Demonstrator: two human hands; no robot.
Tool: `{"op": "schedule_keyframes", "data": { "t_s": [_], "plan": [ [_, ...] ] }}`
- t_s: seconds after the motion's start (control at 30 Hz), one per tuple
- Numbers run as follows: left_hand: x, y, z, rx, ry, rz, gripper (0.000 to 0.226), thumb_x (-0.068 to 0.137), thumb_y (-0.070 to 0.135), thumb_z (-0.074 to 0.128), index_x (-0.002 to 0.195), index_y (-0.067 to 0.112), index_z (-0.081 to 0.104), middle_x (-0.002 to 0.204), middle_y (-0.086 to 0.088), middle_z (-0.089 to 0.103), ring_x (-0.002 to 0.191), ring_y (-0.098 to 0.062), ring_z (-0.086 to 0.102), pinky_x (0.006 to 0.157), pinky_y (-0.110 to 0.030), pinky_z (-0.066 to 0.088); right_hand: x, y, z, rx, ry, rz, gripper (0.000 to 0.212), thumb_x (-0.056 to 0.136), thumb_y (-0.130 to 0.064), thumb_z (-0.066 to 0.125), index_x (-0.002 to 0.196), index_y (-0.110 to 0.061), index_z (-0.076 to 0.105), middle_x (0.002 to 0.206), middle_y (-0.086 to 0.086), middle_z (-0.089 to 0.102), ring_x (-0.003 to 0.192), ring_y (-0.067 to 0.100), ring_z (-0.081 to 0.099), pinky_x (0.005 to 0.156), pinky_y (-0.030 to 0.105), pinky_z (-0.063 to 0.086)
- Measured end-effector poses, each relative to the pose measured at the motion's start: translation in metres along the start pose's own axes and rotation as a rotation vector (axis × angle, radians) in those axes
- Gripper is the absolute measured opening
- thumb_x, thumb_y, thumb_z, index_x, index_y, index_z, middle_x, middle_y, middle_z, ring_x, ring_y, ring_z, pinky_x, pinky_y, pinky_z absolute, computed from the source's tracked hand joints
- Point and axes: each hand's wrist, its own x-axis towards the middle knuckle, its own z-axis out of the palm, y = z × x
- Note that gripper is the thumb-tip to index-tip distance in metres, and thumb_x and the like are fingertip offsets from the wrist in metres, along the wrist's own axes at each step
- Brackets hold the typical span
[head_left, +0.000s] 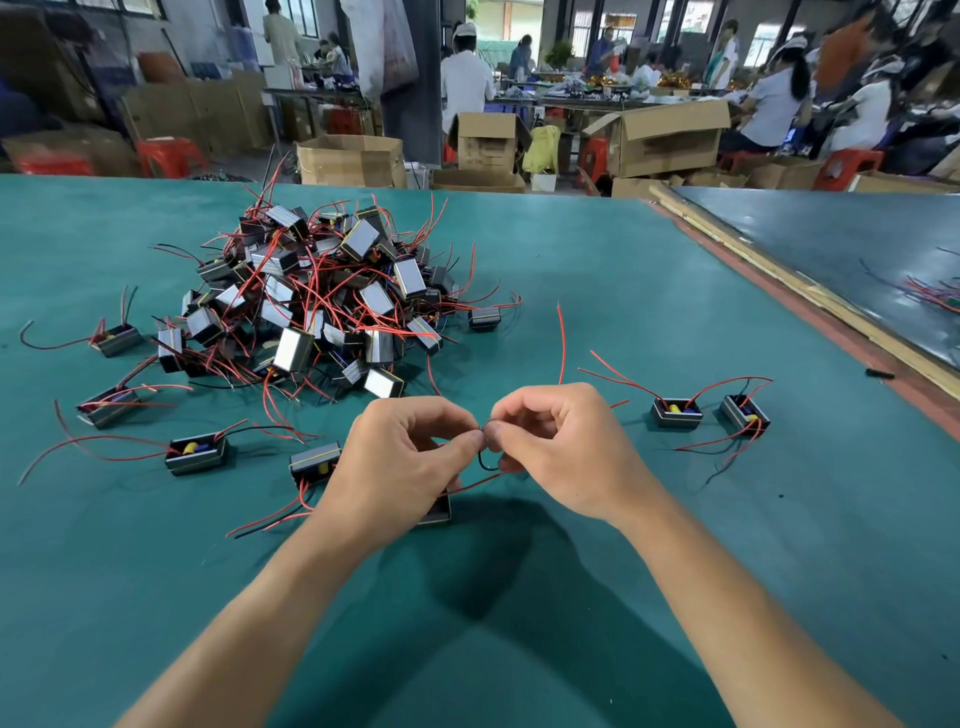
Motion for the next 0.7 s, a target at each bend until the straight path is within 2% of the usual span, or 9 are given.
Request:
{"op": "schedule_keyframes", "data": {
  "t_s": [0.1,0.23,0.33,0.4,0.5,0.57,0.6,0.7],
  "plan": [
    [0.0009,0.0008,-0.0001,-0.006,0.003,-0.003,0.013,0.087,0.015,0.071,0.075,0.021,0.074,0.061,0.003,0.067,0.051,-0.012,0.061,0.053,-0.036,0.054,-0.0005,-0.001,-0.0021,0.005,0.003,-0.005,0.013,0.085,-0.016,0.066,0.074,-0.015,0.072,0.069,0.006,0.072,0.061,0.015,0.072,0.07,0.052,0.059],
    [0.0022,0.0011,-0.0019,-0.059,-0.015,-0.016,0.018,0.09,0.009,0.068,0.077,0.02,0.074,0.061,0.009,0.067,0.05,-0.009,0.056,0.052,-0.026,0.051,-0.0004,-0.0022,-0.0022,0.003,0.013,-0.027,0.011,0.084,-0.015,0.065,0.078,-0.015,0.074,0.07,0.007,0.073,0.062,0.025,0.07,0.067,0.051,0.059],
    [0.0019,0.0002,-0.0015,-0.055,-0.025,-0.028,0.018,0.091,0.009,0.066,0.081,0.021,0.075,0.064,0.008,0.068,0.049,-0.009,0.054,0.052,-0.025,0.05,-0.0008,-0.0032,-0.0029,-0.02,0.017,-0.061,0.01,0.083,-0.015,0.066,0.078,-0.017,0.075,0.068,0.003,0.072,0.059,0.024,0.067,0.06,0.041,0.058],
    [0.0017,-0.0004,-0.0013,-0.034,-0.029,-0.033,0.019,0.091,0.01,0.065,0.082,0.023,0.076,0.064,0.009,0.068,0.048,-0.008,0.054,0.052,-0.026,0.05,-0.0012,-0.0036,-0.0025,-0.033,0.018,-0.077,0.01,0.083,-0.015,0.067,0.078,-0.02,0.075,0.07,-0.001,0.072,0.057,0.02,0.067,0.058,0.035,0.055],
    [0.0021,-0.0012,-0.0015,-0.027,-0.024,-0.042,0.022,0.091,0.01,0.065,0.082,0.026,0.076,0.068,0.004,0.071,0.049,-0.009,0.055,0.054,-0.032,0.052,-0.001,-0.0032,-0.0018,-0.016,0.039,-0.06,0.011,0.08,-0.021,0.067,0.079,-0.031,0.072,0.073,-0.006,0.071,0.055,0.029,0.064,0.054,0.032,0.05],
    [0.0023,-0.0013,-0.0019,-0.009,-0.027,-0.045,0.025,0.091,0.01,0.065,0.083,0.031,0.076,0.071,0.002,0.072,0.05,-0.009,0.055,0.054,-0.034,0.052,-0.0007,-0.0026,-0.0019,-0.017,0.034,-0.063,0.015,0.079,-0.022,0.066,0.08,-0.036,0.073,0.072,-0.009,0.07,0.049,0.023,0.057,0.053,0.029,0.046],
    [0.0021,-0.0013,-0.0021,0.004,-0.031,-0.044,0.028,0.091,0.01,0.064,0.083,0.035,0.075,0.071,0.003,0.072,0.05,-0.009,0.055,0.053,-0.033,0.051,-0.0009,-0.0021,-0.0019,-0.022,0.025,-0.071,0.017,0.079,-0.022,0.066,0.08,-0.038,0.073,0.072,-0.01,0.07,0.049,0.022,0.055,0.052,0.03,0.045],
    [0.0027,-0.0021,-0.0024,0.017,-0.043,-0.052,0.031,0.092,0.01,0.063,0.084,0.038,0.074,0.072,-0.003,0.072,0.05,-0.01,0.053,0.052,-0.032,0.047,-0.0004,-0.0011,-0.002,-0.039,-0.001,-0.078,0.025,0.079,-0.02,0.068,0.082,-0.045,0.074,0.076,-0.006,0.072,0.056,0.032,0.059,0.053,0.039,0.05]
  ]
}}
